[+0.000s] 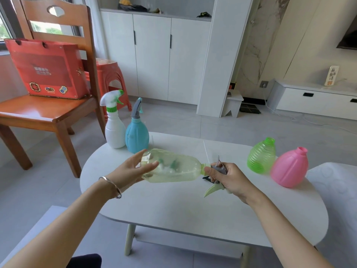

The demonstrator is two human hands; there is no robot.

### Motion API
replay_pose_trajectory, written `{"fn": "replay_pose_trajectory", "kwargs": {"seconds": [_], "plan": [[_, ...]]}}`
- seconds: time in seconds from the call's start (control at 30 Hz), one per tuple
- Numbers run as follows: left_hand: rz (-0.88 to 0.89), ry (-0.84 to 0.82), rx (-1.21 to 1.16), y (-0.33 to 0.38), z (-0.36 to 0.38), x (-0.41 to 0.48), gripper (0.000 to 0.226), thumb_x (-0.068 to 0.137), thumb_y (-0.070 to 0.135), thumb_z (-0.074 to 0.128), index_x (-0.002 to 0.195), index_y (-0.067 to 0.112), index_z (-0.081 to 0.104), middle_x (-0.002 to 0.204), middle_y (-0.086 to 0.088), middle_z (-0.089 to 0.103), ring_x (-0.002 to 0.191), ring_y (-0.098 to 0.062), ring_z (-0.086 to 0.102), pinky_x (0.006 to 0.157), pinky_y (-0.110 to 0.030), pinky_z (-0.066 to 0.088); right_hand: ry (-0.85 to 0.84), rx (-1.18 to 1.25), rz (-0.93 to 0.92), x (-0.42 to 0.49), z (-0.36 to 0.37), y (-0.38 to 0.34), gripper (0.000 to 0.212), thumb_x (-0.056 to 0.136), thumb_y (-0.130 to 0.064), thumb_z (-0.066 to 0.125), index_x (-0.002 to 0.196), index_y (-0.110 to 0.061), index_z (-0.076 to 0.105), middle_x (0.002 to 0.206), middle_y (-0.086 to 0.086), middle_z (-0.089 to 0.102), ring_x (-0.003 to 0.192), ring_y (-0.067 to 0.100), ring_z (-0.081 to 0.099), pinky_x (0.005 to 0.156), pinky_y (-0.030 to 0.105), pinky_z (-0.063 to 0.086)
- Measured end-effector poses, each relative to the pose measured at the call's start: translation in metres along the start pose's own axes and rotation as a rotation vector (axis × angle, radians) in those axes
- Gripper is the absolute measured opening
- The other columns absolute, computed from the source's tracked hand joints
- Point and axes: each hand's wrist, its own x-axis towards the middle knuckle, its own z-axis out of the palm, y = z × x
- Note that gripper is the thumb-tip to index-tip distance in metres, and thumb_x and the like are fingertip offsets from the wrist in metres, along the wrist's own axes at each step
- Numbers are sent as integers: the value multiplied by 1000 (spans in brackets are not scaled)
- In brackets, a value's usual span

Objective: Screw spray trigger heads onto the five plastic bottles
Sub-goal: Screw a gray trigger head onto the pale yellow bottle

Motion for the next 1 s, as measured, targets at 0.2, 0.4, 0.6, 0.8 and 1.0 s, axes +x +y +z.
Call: {"fn": "replay_pose_trajectory", "kwargs": {"seconds": [0.2,0.4,0.6,0.8,1.0], "plan": [[-234,-56,-10,1,4,-1,91,48,78,64,127,39,40,115,-3,64,103,-20,66,74,-33,59,-22,-30,8,-1,4,-3,46,67,-43,69,76,0,57,63,2,45,59,9,46,53,10,38],[-25,-140,3,4,1,-6,99,46,40,91,130,40,40,128,3,60,112,-13,63,83,-25,55,-17,3,62,0,-1,1,38,68,-49,65,76,-12,62,66,3,55,64,13,50,60,19,38],[-207,-72,89,1,8,-3,69,63,64,59,126,54,32,133,-9,48,109,-26,61,79,-39,59,-39,-36,76,-1,4,6,34,67,-50,67,75,-17,64,64,2,52,67,18,47,64,23,37],[-51,-108,-40,-3,-2,-2,116,41,45,92,139,41,30,137,3,51,121,-15,55,97,-32,48,-29,29,99,0,6,6,30,61,-55,70,59,-25,67,57,-6,53,69,20,49,69,29,39],[-85,25,-52,-6,10,0,69,52,66,73,114,48,49,124,-7,59,92,-25,71,73,-40,60,-11,72,92,1,10,5,31,59,-55,73,60,-25,67,55,-6,52,70,22,51,76,34,41]]}}
